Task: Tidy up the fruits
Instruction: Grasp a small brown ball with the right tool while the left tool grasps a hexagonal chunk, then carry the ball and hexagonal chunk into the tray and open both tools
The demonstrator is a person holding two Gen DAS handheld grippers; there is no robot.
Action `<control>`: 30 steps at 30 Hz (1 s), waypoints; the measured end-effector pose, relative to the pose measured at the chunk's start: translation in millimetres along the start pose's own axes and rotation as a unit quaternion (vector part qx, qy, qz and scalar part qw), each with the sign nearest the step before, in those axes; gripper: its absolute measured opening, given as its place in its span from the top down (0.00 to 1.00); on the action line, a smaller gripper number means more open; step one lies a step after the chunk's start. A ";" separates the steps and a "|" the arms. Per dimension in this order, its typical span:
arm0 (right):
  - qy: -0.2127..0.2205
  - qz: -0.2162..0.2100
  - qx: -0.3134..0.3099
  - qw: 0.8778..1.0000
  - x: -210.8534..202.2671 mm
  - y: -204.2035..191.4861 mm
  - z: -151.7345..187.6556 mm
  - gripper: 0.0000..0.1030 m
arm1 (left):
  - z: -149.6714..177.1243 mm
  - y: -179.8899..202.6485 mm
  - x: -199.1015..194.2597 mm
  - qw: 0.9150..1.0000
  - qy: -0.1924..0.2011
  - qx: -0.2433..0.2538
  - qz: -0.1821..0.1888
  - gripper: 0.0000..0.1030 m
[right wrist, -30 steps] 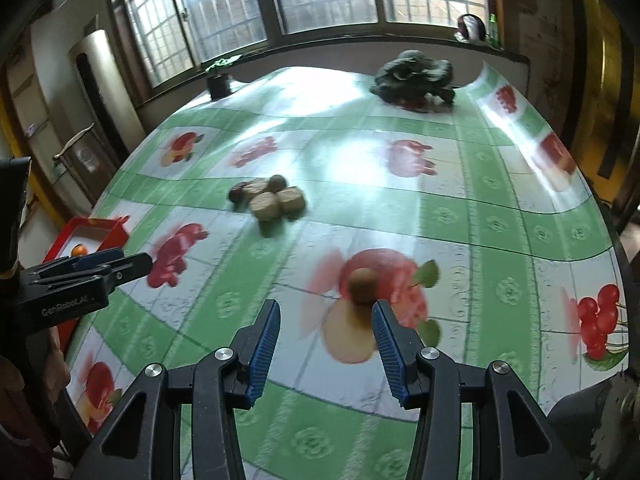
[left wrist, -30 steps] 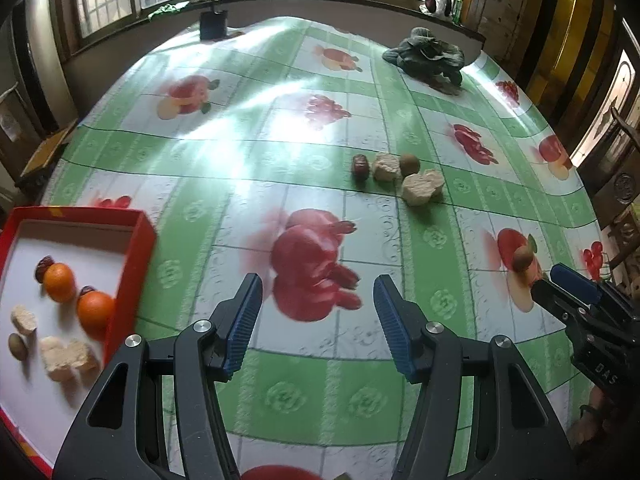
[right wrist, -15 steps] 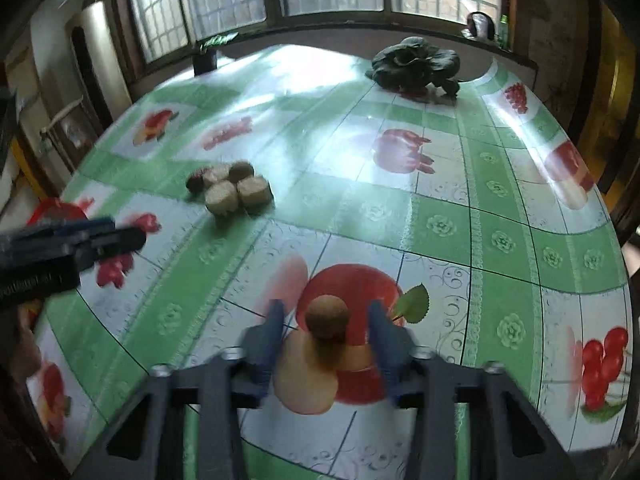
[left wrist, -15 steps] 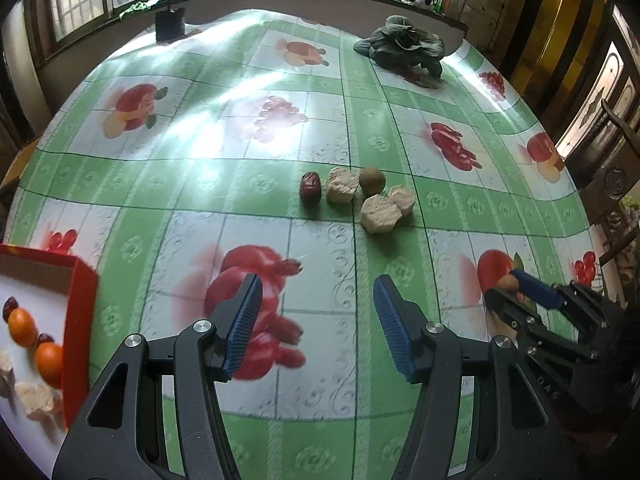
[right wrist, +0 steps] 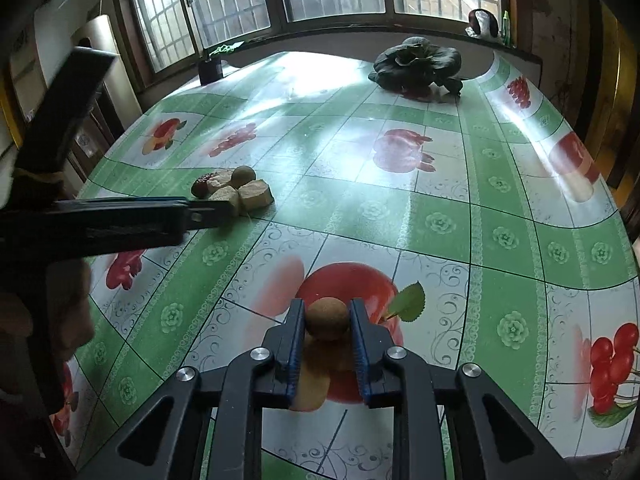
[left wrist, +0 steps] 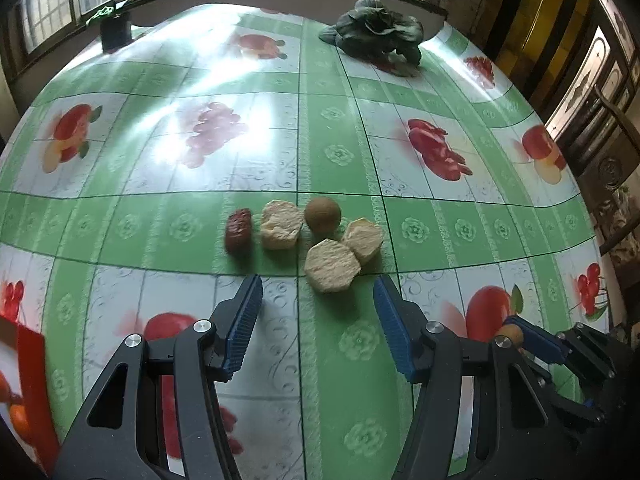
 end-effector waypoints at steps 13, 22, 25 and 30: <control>0.001 -0.002 -0.006 1.000 -2.4 -5.7 0.1 0.79 | 10.6 -12.5 -14.3 1.000 0.017 0.006 -0.011 0.74; 0.016 -0.016 -0.008 1.000 -19.2 -33.7 -1.7 0.79 | 41.1 -35.1 -61.9 0.999 0.043 0.005 -0.022 0.74; 0.018 -0.020 -0.009 1.000 -26.4 -48.6 -1.2 0.79 | 51.6 -44.3 -73.3 0.998 0.048 0.003 -0.029 0.74; 0.022 -0.027 -0.023 0.999 -36.0 -75.3 -1.8 0.79 | 67.9 -65.2 -91.4 0.997 0.063 -0.001 -0.053 0.74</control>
Point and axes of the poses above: each gripper's, at about its wrist camera, not at the fingertips, and x roughly the way its jaws point, y to its right, z to its underside, the point moved 7 cm from there along x, roughly the way its jaws point, and after that the axes turned 12 degrees about -x, right-handed, at the moved point
